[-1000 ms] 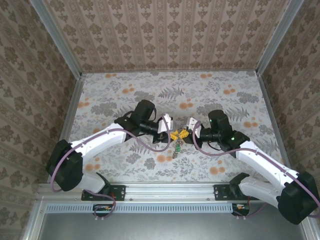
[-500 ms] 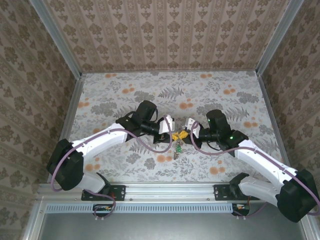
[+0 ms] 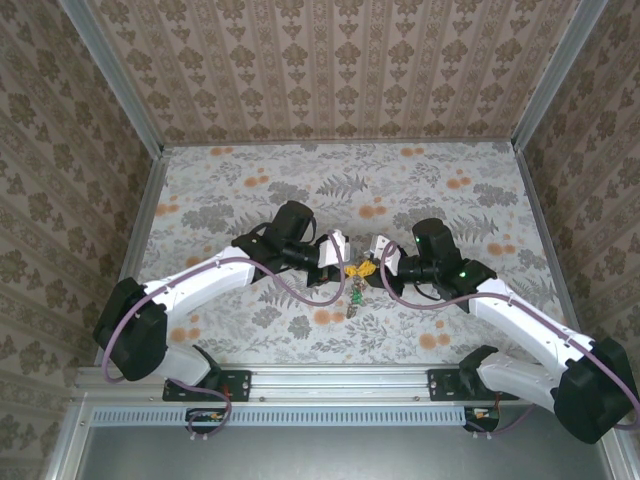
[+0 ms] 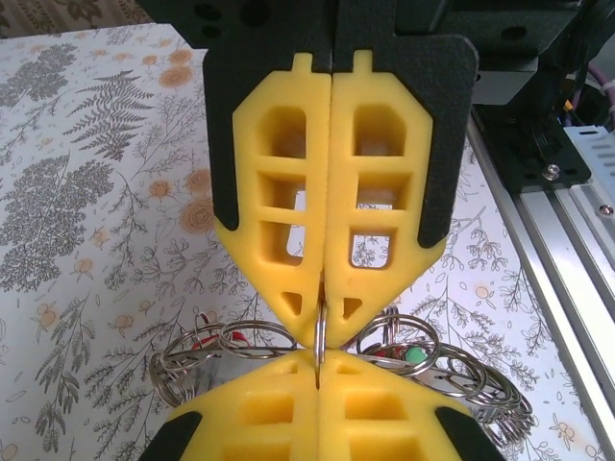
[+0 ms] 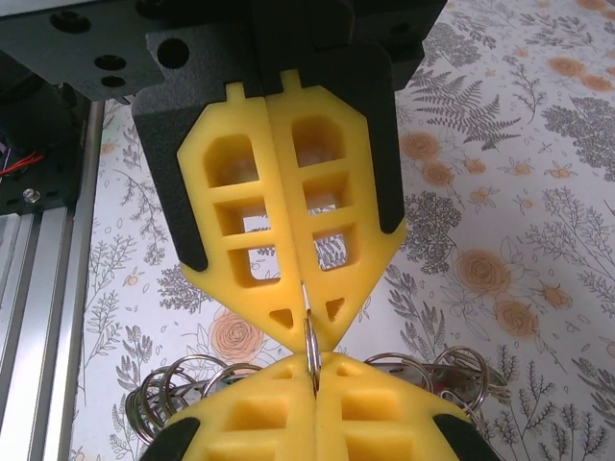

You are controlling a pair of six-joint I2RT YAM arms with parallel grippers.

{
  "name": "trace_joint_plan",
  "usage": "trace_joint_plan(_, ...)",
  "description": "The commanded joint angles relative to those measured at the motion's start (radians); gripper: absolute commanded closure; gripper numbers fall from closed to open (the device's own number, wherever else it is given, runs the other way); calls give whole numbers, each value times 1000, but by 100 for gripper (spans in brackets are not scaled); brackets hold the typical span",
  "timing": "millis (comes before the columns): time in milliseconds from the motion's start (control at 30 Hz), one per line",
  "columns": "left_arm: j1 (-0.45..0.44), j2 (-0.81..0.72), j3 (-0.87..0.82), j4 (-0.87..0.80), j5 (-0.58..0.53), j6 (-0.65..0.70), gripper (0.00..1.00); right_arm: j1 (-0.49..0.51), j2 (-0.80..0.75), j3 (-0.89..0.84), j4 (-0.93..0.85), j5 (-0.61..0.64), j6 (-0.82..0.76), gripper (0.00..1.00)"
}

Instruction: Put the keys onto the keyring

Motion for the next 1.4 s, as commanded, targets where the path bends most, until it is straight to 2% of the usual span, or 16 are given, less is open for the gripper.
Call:
trace_joint_plan(0,-5,-16,7,51,10,-14,100,7,1,30,1,5,-18,94)
trace_joint_plan(200,41,-53,-83,289,124,-170,100,0,-21,-37,107,-3,6,87)
trace_joint_plan(400,53,-56,-117,398,220,-237,100,-3,-28,-80,239,-38,92,84)
trace_joint_plan(567,53,-58,-135,447,232,-266,100,-4,-39,-87,263,-32,105,95)
trace_joint_plan(633,55,-63,-138,444,223,-263,100,-5,-47,-85,255,-28,102,95)
trace_joint_plan(733,55,-74,-138,415,203,-246,100,-5,-60,-80,228,-6,83,99)
trace_joint_plan(900,39,-84,-85,206,139,-110,82,-5,-56,-30,110,2,29,100)
trace_joint_plan(1000,26,-76,-49,119,102,-52,77,-5,-45,-6,72,0,14,100)
trace_joint_plan(1367,1,-10,45,-27,52,35,77,-3,-39,9,57,-3,3,100)
